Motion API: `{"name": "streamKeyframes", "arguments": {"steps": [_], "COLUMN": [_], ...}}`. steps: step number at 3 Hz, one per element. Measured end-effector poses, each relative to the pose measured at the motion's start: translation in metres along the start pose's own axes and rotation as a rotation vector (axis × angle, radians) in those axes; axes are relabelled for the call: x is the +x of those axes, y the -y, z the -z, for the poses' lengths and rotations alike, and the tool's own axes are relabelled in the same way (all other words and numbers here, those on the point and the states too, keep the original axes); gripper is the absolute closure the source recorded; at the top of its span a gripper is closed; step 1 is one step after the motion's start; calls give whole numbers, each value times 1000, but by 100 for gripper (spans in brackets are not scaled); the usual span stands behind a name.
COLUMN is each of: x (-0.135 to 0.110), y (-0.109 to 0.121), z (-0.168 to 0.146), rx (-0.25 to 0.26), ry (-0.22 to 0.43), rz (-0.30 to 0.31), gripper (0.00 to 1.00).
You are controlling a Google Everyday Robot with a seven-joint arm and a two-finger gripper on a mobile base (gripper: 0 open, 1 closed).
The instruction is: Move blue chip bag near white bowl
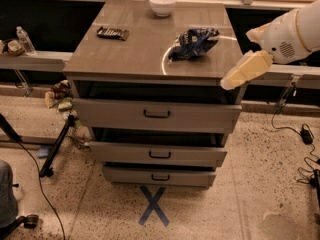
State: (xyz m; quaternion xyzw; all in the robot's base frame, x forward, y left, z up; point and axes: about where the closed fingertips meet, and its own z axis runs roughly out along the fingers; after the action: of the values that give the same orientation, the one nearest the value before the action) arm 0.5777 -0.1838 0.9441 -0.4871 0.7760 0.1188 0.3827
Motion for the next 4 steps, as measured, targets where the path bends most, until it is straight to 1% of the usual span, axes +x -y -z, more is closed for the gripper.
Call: {"name": "streamKeyframes", "arguments": {"steps": [1,2,3,4], "x": [-4,-9,-14,-19], "y": [8,13,71,106], "z": [-3,-7,-35,-54], "rx": [31,75,172,224], "ry": [18,44,105,148], "rz": [-6,-30,-93,-128], "gripper": [0,0,0,0]}}
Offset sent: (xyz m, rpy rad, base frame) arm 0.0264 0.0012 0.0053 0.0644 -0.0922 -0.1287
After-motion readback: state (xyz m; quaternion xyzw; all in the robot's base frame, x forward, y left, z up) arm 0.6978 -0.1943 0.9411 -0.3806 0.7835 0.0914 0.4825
